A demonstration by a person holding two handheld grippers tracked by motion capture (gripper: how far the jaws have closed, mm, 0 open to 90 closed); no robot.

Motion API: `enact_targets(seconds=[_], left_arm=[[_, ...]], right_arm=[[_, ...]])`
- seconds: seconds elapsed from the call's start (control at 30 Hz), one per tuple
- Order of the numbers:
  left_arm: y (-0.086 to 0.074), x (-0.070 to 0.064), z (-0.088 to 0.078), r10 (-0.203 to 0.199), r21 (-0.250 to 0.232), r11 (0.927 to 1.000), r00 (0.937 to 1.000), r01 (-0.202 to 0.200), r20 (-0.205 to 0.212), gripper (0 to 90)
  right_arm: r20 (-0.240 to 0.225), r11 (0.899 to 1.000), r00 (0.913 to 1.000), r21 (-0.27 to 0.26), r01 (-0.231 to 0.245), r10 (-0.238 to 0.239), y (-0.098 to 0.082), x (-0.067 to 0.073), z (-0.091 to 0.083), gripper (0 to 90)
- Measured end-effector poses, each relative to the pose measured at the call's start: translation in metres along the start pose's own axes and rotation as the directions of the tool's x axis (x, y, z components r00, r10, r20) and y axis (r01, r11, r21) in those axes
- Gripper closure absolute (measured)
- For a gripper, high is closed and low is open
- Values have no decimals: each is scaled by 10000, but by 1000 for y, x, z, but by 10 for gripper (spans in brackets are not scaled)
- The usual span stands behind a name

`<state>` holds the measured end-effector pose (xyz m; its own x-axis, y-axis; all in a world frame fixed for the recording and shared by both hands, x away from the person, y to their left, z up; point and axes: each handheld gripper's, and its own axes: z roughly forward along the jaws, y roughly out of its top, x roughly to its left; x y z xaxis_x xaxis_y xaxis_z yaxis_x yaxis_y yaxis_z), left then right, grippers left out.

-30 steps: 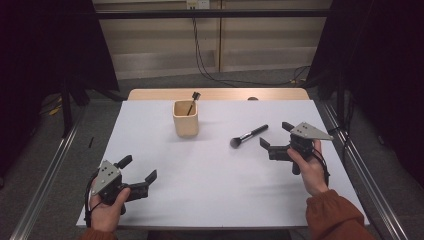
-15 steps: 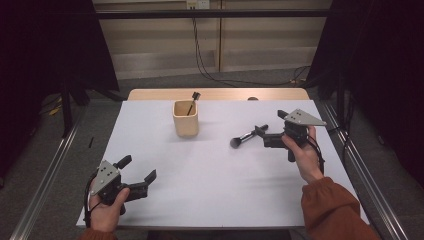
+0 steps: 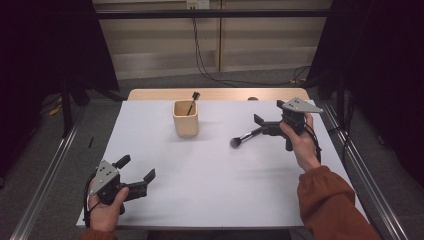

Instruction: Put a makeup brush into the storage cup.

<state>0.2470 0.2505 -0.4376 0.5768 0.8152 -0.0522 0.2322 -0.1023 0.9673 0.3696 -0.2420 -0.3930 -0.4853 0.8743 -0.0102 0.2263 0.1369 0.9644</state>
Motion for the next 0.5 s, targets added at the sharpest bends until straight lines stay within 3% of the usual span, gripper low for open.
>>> enact_targets(seconds=[0.5], left_arm=[[0,0,1,-41,41,10000,10000,41,-35,35]], right_arm=[[-10,9990,10000,442,67,-67,14,-7,33,18]])
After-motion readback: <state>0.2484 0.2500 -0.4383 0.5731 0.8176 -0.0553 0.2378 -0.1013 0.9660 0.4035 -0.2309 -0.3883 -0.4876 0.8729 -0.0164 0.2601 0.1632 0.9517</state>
